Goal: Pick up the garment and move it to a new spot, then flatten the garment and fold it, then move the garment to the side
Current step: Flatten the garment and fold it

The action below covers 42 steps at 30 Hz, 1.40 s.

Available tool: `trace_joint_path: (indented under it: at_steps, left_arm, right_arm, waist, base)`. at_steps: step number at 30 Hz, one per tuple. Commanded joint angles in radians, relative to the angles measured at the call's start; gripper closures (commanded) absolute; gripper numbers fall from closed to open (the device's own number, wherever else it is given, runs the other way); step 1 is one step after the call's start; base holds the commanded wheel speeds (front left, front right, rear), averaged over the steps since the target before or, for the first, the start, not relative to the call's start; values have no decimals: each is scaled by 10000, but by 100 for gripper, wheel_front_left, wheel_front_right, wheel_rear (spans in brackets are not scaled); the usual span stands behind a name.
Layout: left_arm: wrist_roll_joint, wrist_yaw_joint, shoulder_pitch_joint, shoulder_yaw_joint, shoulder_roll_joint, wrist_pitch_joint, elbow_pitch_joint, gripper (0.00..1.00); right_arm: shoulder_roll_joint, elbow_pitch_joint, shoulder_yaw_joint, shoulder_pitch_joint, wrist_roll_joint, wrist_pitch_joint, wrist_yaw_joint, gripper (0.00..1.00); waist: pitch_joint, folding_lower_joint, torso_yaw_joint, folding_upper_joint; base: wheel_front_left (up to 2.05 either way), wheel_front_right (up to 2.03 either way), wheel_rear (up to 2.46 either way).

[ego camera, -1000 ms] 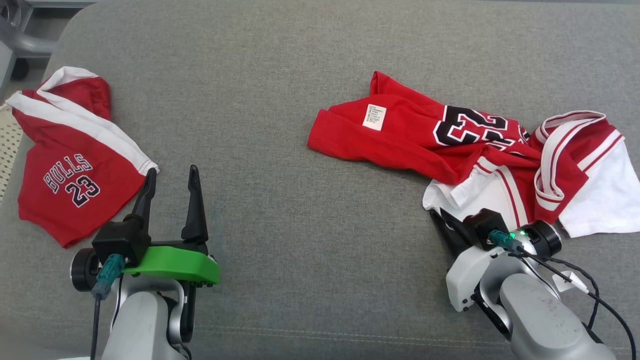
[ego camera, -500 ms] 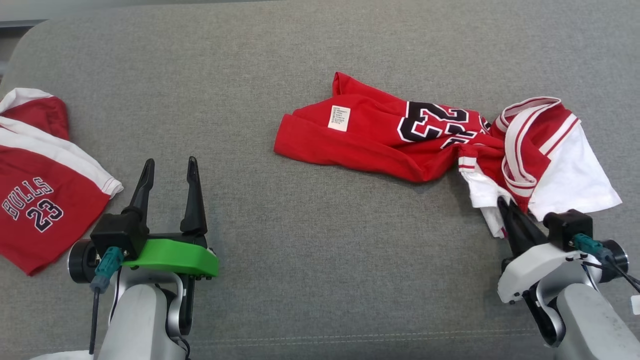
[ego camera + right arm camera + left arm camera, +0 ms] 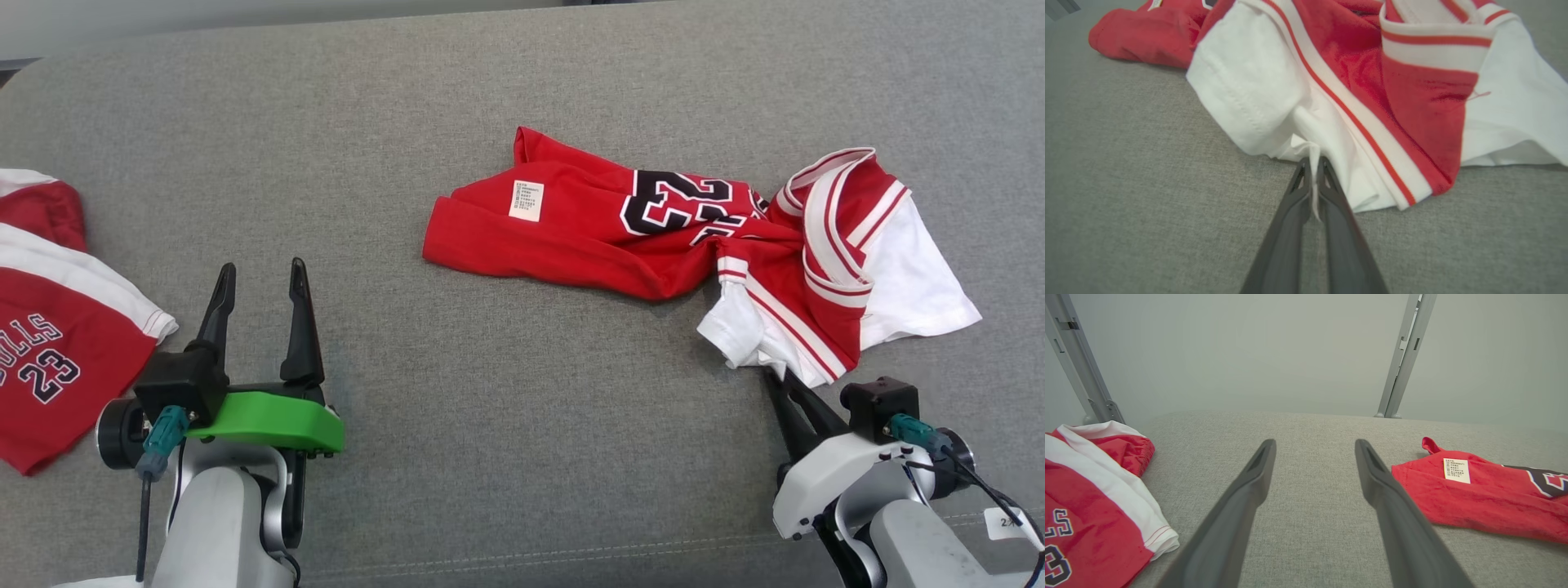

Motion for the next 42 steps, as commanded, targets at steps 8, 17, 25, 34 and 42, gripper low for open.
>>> trace_joint_path:
  at_steps: [8,17,25,34,42]
  left_arm:
    - [94,22,245,197,106,-42,27,0]
    - [116,104,649,345,254,-41,-14,0]
    - [196,33,840,129,417,96,-66,0]
    - [114,112,1143,-41,410,179,62,0]
    - [65,152,1082,-141,446,169,125,0]
  right_arm:
    - [-95,-657,-300,476,415,-353,-17,0]
    - [197,-2114,-1577,507,575,-919,-17,0]
    - [184,-1822,-1449,-1,-257,-1031,-15,0]
    - [252,-1628,-743,96,-740,-959,-15,0]
    - [259,-1717,-693,72,-655,-938,-15,0]
  waist:
    - [-402,-1,-251,0]
    - [-1077,-1,-508,0]
    - [-1397,-1,-491,0]
    - [-1584,-1,-379,0]
    - [-1555,-1,-269,0]
  base:
    - [0,0,0]
    - [0,0,0]
    - [0,0,0]
    - [0,0,0]
    - [0,0,0]
